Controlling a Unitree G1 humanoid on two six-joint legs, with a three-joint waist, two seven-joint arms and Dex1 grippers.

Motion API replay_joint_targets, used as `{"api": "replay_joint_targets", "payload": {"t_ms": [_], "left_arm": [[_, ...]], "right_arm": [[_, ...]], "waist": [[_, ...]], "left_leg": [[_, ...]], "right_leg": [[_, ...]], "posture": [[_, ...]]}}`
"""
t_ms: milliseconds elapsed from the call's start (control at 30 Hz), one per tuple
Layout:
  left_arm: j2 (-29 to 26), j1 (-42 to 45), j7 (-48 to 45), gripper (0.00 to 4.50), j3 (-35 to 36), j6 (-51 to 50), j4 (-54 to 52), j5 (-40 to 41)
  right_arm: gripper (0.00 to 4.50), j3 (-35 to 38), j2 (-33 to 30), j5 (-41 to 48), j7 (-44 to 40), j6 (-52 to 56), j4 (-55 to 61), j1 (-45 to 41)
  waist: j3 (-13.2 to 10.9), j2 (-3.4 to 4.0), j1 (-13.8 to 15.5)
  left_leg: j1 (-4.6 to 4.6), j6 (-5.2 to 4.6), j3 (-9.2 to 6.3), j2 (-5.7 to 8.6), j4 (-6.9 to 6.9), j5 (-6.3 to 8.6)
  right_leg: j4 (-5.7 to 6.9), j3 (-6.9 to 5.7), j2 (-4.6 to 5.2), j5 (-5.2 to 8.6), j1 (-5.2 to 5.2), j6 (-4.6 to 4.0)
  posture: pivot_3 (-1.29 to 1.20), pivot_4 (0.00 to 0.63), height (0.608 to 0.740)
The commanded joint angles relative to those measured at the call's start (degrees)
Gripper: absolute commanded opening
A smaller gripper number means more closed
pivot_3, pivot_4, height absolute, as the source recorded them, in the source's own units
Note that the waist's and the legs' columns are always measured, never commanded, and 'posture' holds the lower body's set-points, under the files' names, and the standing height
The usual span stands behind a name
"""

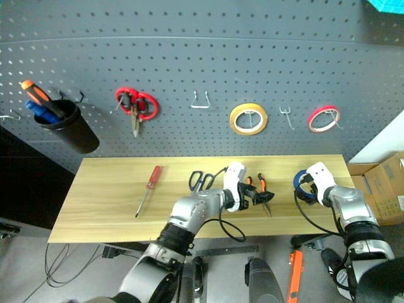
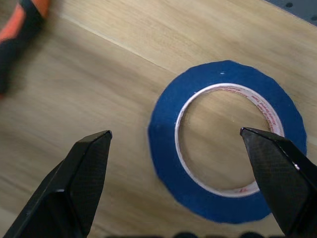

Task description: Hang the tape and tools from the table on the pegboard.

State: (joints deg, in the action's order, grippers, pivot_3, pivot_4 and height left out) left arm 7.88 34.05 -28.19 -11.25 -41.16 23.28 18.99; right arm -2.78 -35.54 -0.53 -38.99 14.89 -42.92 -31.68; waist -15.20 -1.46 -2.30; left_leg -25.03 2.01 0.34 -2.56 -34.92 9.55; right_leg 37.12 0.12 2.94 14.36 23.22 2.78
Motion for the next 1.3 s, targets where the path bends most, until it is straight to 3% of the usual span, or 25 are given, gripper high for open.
{"api": "replay_joint_targets", "payload": {"t_ms": [33, 200, 267, 633, 833, 867, 967, 1067, 1167, 1300], "left_arm": [[2.42, 0.47, -0.67, 4.45, -0.91, 0.26, -0.88, 0.14], [2.12, 0.53, -0.64, 4.45, -1.10, -0.18, -2.05, 0.20], [1.84, 0.22, -0.77, 4.50, -1.42, -0.17, -2.37, -0.04], [2.27, -0.25, -0.51, 4.50, -1.84, -0.59, -4.16, 0.08], [1.96, 0.92, -0.84, 4.50, -1.80, 0.83, -4.03, -0.39], [1.52, 0.81, -1.13, 4.50, -1.64, 0.33, -5.21, -0.01], [-2.69, -1.97, -6.29, 4.50, -1.20, -5.43, -16.41, 5.39], [-7.93, -6.02, -10.49, 4.50, -0.14, -9.91, -26.00, 10.27], [-11.16, -8.05, -10.53, 4.50, 2.49, -13.15, -31.75, 13.77], [-11.33, -7.47, -7.45, 4.50, 11.21, -19.77, -37.72, 22.94]], "right_arm": [[4.50, -0.19, -0.45, -0.58, -1.97, -1.25, -3.38, -1.88], [4.50, -0.97, 0.45, -0.02, -6.80, 2.27, -7.39, -3.19], [4.10, -1.33, 0.39, -0.84, -7.04, 1.18, -8.71, -3.33], [0.58, 0.33, 0.07, -0.71, -6.19, -0.01, -13.97, -6.78], [0.54, -0.56, -1.24, -3.47, 0.20, -5.07, -11.09, -4.08], [0.54, -0.35, -1.68, -3.66, 1.05, -5.49, -7.31, -1.90], [0.54, 3.46, -1.95, -3.95, 6.01, -2.23, 26.89, 14.89], [0.54, 4.67, 0.97, -6.89, 11.18, 2.31, 54.05, 29.45], [0.54, 2.43, 4.05, -12.06, 15.80, 2.45, 67.80, 38.66], [0.54, -1.79, 6.57, -20.61, 22.58, -2.99, 73.06, 43.53]], "waist": [[-0.71, -0.03, -0.07], [-1.54, 0.00, -0.08], [-1.62, 0.00, -0.08], [-1.62, 0.00, -0.06], [-1.58, 0.05, -0.06], [-1.59, 0.05, -0.04], [-1.42, 0.27, 0.53], [-0.91, 0.79, 0.00], [0.02, 0.90, -0.72], [1.49, 0.46, -0.86]], "left_leg": [[0.00, 0.01, 0.01, 0.00, 0.00, 0.00], [0.01, 0.02, 0.03, 0.00, -0.02, 0.01], [0.01, 0.03, 0.04, 0.01, -0.02, 0.01], [0.03, 0.10, 0.08, 0.01, -0.04, 0.04], [0.04, 0.14, 0.17, 0.03, -0.06, 0.04], [0.04, 0.14, 0.17, 0.03, -0.06, 0.05], [-0.03, 0.21, 0.14, 0.06, -0.03, 0.06], [-0.05, 0.91, 0.15, 0.03, -0.05, 0.13], [0.04, 1.14, 0.22, 0.04, -0.07, 0.25], [0.08, 0.95, 0.17, 0.08, -0.19, 0.34]], "right_leg": [[0.01, 0.01, 0.00, 0.00, 0.00, 0.00], [0.03, 0.04, 0.01, 0.06, 0.00, 0.13], [0.03, 0.04, 0.02, 0.06, 0.00, 0.14], [0.03, 0.07, 0.03, 0.12, 0.00, 0.31], [0.02, 0.16, 0.05, 0.10, 0.01, 0.37], [0.01, 0.16, 0.05, 0.10, 0.01, 0.38], [0.04, 0.14, 0.09, 0.15, 0.08, 0.47], [0.22, 0.25, 0.08, 0.20, 0.20, 0.55], [0.29, 0.41, 0.07, 0.29, 0.26, 0.67], [0.18, 0.41, 0.06, 0.45, 0.16, 0.93]], "posture": [[-0.09, 0.337, 0.740], [-0.07, 0.338, 0.740], [-0.07, 0.336, 0.740], [-0.07, 0.299, 0.740], [-0.08, 0.276, 0.740], [-0.08, 0.266, 0.740], [-0.10, 0.227, 0.740], [-0.12, 0.197, 0.740], [-0.12, 0.165, 0.740], [-0.11, 0.127, 0.740]]}}
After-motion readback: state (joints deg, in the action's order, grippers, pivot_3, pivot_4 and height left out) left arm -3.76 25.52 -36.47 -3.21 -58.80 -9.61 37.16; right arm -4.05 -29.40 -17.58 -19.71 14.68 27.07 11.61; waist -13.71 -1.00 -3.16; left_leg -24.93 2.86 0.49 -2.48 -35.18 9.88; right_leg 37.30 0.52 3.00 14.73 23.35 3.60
